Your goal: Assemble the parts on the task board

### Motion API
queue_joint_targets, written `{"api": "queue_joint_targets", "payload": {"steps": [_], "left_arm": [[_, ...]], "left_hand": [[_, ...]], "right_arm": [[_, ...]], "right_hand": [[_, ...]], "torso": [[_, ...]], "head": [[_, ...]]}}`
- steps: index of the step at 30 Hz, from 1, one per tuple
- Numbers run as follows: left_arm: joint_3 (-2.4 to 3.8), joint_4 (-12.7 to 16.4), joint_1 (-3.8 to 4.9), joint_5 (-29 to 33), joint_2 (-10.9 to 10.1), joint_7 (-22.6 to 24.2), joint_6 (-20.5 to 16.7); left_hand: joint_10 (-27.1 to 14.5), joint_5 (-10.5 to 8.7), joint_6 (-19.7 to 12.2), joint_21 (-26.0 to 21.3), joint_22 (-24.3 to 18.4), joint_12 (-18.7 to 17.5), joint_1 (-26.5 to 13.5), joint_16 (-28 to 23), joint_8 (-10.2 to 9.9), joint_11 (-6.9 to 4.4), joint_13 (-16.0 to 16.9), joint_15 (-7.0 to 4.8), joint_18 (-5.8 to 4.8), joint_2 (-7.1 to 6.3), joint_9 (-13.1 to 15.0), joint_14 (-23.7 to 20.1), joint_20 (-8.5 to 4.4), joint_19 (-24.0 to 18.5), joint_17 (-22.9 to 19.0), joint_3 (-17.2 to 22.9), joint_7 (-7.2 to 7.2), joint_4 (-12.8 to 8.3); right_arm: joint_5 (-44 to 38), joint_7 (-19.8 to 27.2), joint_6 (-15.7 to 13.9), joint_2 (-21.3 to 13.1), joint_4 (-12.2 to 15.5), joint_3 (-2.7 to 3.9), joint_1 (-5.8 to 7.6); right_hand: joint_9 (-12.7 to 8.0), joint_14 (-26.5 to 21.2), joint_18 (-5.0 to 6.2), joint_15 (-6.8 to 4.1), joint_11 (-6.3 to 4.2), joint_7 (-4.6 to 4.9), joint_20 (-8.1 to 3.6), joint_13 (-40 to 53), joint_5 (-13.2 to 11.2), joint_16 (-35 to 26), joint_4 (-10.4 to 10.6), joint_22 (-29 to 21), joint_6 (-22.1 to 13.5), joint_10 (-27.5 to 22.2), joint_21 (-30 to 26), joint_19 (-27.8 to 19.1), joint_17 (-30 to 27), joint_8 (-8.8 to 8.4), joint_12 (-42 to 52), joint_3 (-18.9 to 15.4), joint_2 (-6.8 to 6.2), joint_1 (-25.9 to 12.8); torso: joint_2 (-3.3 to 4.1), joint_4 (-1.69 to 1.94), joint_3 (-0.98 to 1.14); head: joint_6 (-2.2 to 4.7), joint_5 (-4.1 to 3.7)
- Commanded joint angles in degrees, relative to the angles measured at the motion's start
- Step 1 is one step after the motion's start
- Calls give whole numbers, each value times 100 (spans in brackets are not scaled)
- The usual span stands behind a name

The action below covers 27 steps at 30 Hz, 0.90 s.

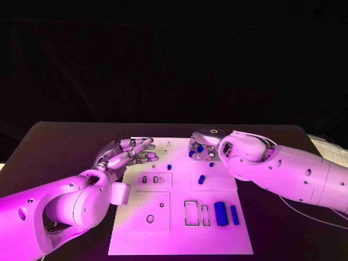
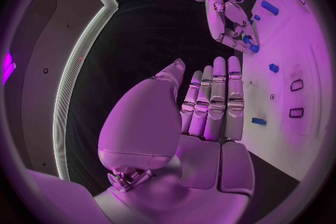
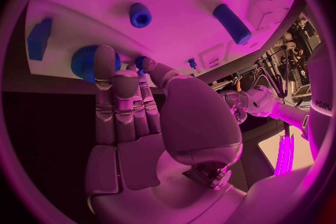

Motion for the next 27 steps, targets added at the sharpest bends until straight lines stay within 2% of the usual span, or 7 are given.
{"api": "queue_joint_targets", "payload": {"steps": [1, 6, 9, 12, 16, 20, 27], "left_arm": [[5, 9, 8, -13, 11, -19, 119], [5, 7, 8, -14, 10, -33, 126], [5, -1, 8, -14, 12, -45, 129], [5, -10, 8, -14, 11, -53, 128], [5, -18, 9, -14, 10, -64, 132], [5, -29, 9, -14, 9, -68, 136], [5, -39, 9, -14, 5, -71, 143]], "left_hand": [[-43, -13, -39, -37, -7, -17, 71, -24, -30, 11, -8, -5, 5, 8, -5, -29, 3, 18, 9, 3, 12, -35], [-46, -12, -41, -40, -8, -19, 83, -28, -33, 11, -8, -5, 6, 13, -5, -30, 3, 19, 17, 11, 13, -49], [-47, -12, -43, -42, -8, -19, 90, -29, -34, 12, -8, -5, 6, 17, -4, -30, 2, 20, 22, 16, 14, -57], [-49, -12, -45, -43, -8, -20, 97, -31, -35, 12, -8, -6, 6, 18, -4, -29, 2, 21, 26, 20, 15, -66], [-51, -12, -48, -45, -9, -22, 104, -32, -37, 12, -8, -6, 7, 20, -4, -28, 1, 23, 31, 25, 16, -76], [-51, -12, -48, -45, -9, -22, 104, -32, -37, 12, -8, -6, 7, 20, -4, -28, 1, 23, 31, 25, 16, -76], [-54, -11, -50, -46, -9, -23, 111, -33, -39, 13, -8, -6, 7, 23, -4, -27, 1, 24, 36, 30, 17, -84]], "right_arm": [[-68, 17, 194, 24, -13, 1, 0], [-62, 39, 167, 28, -12, 1, -1], [-60, 66, 45, 26, -7, 1, -1], [-49, 97, -233, 18, 9, 1, -1], [-12, 112, -743, 3, 60, 2, -1], [62, 81, -1202, 16, 100, 13, -1], [118, -78, -1598, 195, -12, 35, 5]], "right_hand": [[9, 173, 14, -30, -3, -4, 11, -2, -36, 125, 10, 109, 63, 45, 94, 40, 127, 14, -6, 62, -67, 13], [16, 174, 0, -44, -14, -15, 14, 2, -36, 262, 37, 242, 108, 93, 216, 69, 256, 23, 2, 110, -77, 31], [28, 186, -23, -59, -28, -21, 14, 5, -23, 429, 52, 429, 168, 148, 367, 126, 434, 40, 9, 149, -84, 53], [52, 210, -61, -86, -55, -37, 11, 13, 35, 650, 77, 718, 268, 259, 595, 230, 670, 73, 27, 194, -72, 72], [84, 236, -110, -113, -86, -56, -4, 18, 46, 913, 115, 1076, 372, 385, 869, 348, 951, 104, 36, 245, -44, 90], [99, 225, -123, -123, -94, -60, -14, 14, 24, 993, 134, 1176, 399, 422, 960, 372, 1016, 102, 18, 280, -35, 106], [111, 200, -130, -113, -88, -53, -11, 8, -69, 1067, 187, 1234, 397, 423, 1024, 361, 1065, 79, -8, 308, -35, 86]], "torso": [[14, 1, -2], [19, 2, -4], [22, 1, -4], [29, 2, -3], [32, 7, -5], [35, 8, -5], [49, 21, -11]], "head": [[-21, 18], [-42, 16], [-40, 19], [-45, 25], [-30, 23], [-11, 37], [21, 23]]}}
